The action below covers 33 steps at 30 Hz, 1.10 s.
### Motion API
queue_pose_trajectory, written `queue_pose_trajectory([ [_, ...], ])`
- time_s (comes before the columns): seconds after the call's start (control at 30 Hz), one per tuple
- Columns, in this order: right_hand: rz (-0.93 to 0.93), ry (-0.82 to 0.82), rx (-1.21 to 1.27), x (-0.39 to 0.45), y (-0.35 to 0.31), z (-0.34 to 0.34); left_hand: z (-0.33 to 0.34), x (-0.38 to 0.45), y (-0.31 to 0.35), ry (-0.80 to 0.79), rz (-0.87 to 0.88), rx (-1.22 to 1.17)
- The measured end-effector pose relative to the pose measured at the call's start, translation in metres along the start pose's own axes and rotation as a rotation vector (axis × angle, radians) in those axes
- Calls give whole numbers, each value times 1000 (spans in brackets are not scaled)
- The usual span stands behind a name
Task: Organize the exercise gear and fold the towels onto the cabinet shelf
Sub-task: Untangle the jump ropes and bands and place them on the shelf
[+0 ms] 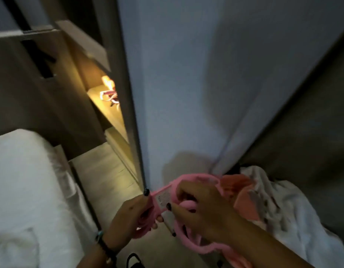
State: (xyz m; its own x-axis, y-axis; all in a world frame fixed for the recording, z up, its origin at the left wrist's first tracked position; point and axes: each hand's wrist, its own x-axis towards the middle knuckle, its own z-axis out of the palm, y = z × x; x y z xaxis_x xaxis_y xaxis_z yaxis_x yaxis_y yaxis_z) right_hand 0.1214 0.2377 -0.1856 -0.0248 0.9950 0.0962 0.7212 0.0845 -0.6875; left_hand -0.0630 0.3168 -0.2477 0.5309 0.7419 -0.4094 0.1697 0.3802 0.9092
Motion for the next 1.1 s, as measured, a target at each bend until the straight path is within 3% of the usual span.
queue_pose_trajectory([
  [0.17,-19,-108,49,57,-14,41,-71,8,11,240,-40,-90],
  [0.37,403,20,378,142,-24,79,-139,31,21,492,1,-128],
  [0.43,449,104,433,171,-27,91,-158,43,21,555,33,-112],
  [0.53,438,193,475,211,-35,111,-187,63,14,596,58,-4],
  [0.73,355,197,488,284,-53,137,-238,90,25,618,38,-43],
  [1.1,505,240,623,424,-52,166,-292,164,54,651,-1,-87],
])
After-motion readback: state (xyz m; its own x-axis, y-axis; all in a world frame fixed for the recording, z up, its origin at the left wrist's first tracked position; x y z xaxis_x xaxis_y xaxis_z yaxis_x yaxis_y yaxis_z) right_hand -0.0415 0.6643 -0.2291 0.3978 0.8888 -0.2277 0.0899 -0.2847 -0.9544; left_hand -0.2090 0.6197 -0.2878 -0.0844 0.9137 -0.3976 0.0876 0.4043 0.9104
